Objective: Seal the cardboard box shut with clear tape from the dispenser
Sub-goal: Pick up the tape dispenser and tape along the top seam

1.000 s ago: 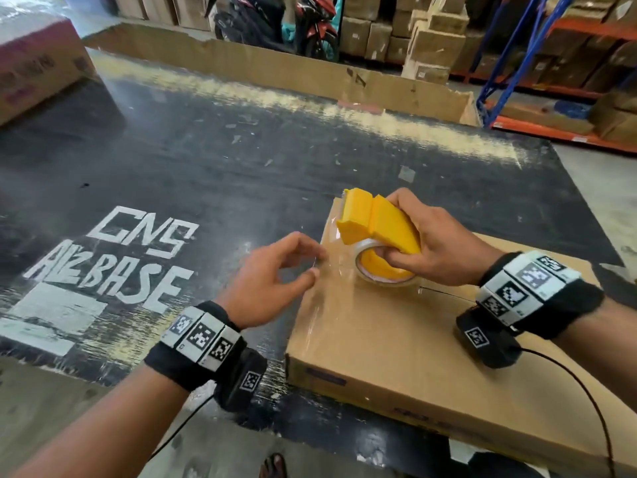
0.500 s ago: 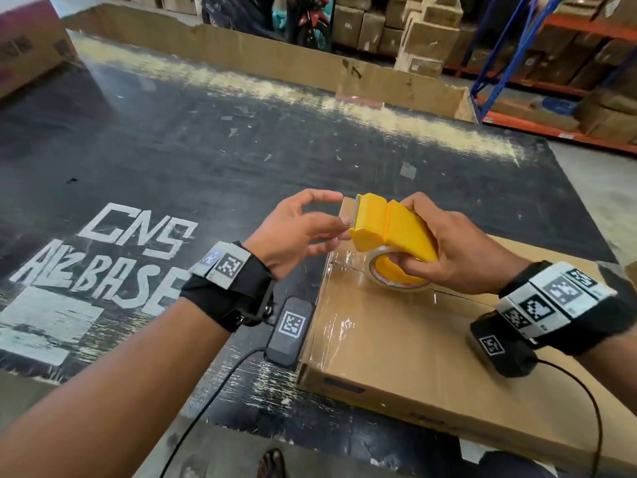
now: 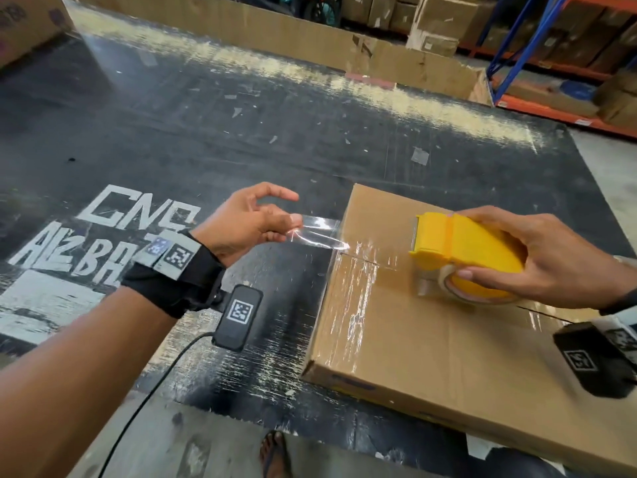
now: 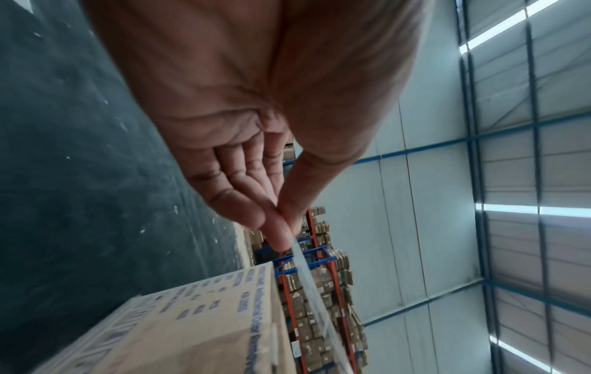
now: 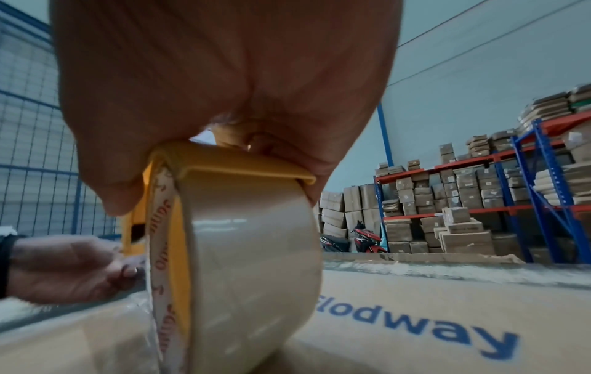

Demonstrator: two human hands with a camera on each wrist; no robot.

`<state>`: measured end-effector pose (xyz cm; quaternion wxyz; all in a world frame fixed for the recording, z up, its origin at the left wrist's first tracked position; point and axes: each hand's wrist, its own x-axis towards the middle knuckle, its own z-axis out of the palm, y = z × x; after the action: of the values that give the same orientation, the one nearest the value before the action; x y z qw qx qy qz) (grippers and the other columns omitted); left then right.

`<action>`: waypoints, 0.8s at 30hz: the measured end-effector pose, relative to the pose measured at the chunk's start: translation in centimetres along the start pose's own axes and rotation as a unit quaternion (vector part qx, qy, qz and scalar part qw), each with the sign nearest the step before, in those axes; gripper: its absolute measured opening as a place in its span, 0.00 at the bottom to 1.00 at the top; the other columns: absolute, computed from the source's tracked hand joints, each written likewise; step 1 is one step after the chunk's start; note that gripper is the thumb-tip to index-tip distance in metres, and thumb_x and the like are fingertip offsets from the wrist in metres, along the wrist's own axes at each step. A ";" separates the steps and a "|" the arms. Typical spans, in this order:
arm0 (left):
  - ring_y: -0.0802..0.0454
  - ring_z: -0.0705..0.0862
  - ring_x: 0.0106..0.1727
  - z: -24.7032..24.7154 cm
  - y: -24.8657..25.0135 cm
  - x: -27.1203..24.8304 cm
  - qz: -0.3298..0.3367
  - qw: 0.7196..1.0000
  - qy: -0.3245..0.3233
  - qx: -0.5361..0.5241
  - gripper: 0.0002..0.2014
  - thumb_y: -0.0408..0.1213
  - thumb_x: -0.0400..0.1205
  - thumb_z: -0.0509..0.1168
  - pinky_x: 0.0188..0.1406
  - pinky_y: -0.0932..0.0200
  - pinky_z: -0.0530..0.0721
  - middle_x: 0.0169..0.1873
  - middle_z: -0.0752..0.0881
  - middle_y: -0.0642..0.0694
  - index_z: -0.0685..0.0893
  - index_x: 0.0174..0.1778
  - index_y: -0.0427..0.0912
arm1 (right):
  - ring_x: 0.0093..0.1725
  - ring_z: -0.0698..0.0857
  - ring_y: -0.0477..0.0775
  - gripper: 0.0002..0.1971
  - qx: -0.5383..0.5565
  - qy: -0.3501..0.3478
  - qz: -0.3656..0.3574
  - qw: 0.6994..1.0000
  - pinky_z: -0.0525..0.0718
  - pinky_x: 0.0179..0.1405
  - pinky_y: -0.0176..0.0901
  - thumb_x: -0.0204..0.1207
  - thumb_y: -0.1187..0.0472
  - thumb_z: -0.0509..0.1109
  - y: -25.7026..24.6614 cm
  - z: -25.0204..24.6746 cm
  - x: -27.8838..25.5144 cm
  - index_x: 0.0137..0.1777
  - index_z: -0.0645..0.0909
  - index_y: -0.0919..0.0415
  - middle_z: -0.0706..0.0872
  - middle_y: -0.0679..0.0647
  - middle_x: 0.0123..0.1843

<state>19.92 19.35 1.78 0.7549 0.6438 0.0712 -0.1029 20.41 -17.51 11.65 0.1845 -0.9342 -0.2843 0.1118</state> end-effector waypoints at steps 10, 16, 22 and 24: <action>0.51 0.88 0.35 0.9 -3.5 0.5 -0.019 1.000 0.016 -0.004 0.21 0.25 0.78 0.74 0.37 0.64 0.81 0.37 0.91 0.38 0.80 0.67 0.36 | 0.52 0.81 0.28 0.42 -0.036 -0.061 0.026 0.997 0.78 0.42 0.23 0.63 0.24 0.68 -1.1 -0.8 0.0 0.78 0.72 0.38 0.82 0.27 0.46; 0.51 0.88 0.37 1.0 -4.4 1.3 -0.025 1.000 0.015 0.004 0.20 0.27 0.78 0.74 0.40 0.61 0.77 0.39 0.91 0.37 0.81 0.66 0.39 | 0.52 0.81 0.28 0.42 -0.033 -0.075 0.042 0.996 0.78 0.42 0.23 0.63 0.24 0.68 -1.3 -0.9 -0.2 0.78 0.70 0.36 0.82 0.28 0.47; 0.53 0.89 0.38 2.2 -6.9 1.8 -0.059 0.998 -0.011 -0.002 0.20 0.28 0.79 0.74 0.34 0.66 0.80 0.37 0.92 0.43 0.80 0.67 0.37 | 0.52 0.81 0.29 0.40 -0.028 -0.084 0.045 0.995 0.78 0.42 0.24 0.64 0.25 0.69 -1.3 -0.9 -0.2 0.77 0.71 0.34 0.79 0.19 0.54; 0.54 0.91 0.40 3.0 -7.8 1.7 -0.058 0.998 -0.018 0.032 0.18 0.34 0.80 0.74 0.38 0.63 0.81 0.39 0.94 0.45 0.81 0.65 0.42 | 0.52 0.81 0.29 0.40 -0.027 -0.080 0.049 0.995 0.79 0.43 0.24 0.64 0.24 0.68 -1.4 -0.9 -0.1 0.77 0.70 0.33 0.83 0.26 0.49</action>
<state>19.58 15.13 -5.67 0.7276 0.6608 0.0909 -0.1605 19.92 -16.77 13.06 0.1296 -0.9396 -0.2553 0.1876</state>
